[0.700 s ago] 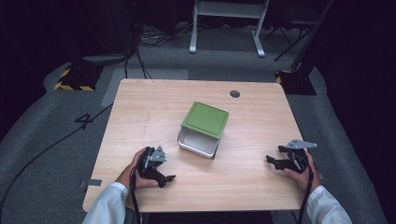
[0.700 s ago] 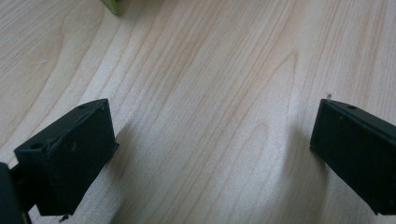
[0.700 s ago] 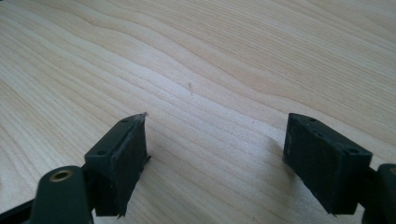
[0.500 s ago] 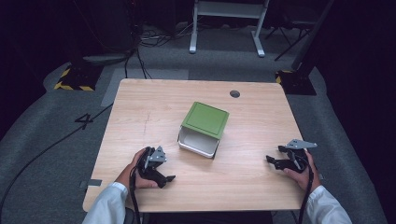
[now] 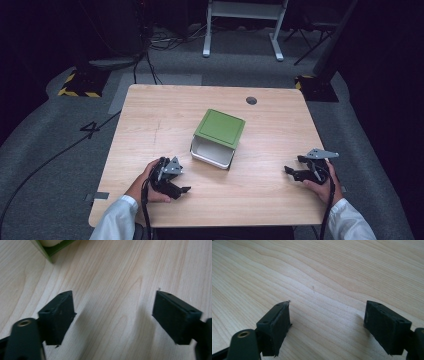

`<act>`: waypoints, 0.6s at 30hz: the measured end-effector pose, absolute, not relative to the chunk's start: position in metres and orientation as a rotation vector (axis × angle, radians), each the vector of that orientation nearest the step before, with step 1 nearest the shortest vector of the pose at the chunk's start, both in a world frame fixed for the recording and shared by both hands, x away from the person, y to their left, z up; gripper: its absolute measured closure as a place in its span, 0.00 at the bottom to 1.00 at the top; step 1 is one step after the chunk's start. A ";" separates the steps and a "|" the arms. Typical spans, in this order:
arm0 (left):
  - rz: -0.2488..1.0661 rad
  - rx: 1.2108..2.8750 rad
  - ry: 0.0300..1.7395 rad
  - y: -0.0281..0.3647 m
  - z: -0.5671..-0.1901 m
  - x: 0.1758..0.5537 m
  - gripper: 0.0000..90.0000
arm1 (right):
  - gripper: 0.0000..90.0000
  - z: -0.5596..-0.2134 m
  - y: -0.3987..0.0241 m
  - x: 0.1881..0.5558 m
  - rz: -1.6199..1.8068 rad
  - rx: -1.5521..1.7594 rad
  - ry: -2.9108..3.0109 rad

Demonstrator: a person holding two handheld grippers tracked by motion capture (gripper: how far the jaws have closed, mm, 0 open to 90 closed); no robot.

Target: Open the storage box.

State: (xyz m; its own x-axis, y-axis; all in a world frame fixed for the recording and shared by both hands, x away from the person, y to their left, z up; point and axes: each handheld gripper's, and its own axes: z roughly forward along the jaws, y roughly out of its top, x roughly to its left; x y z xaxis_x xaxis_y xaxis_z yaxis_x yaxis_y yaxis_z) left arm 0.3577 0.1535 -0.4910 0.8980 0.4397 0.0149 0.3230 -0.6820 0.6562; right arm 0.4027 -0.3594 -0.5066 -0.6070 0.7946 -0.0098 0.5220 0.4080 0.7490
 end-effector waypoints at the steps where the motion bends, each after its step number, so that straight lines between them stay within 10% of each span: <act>1: 0.224 2.372 0.541 0.153 -0.489 0.358 0.18 | 0.23 -0.507 -0.359 0.403 1.031 1.133 2.304; 18: 0.282 2.279 0.436 0.127 -0.453 0.362 0.19 | 0.23 -0.507 -0.359 0.403 1.031 1.133 2.303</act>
State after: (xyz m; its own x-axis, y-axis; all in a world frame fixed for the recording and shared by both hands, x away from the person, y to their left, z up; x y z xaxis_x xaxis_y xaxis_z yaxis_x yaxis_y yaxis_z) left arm 0.3618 0.1271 -0.4528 0.9165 0.3949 0.0646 0.2214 -0.6348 0.7403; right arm 0.4027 -0.3594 -0.5066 -0.6065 0.7950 -0.0106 0.5219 0.4080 0.7491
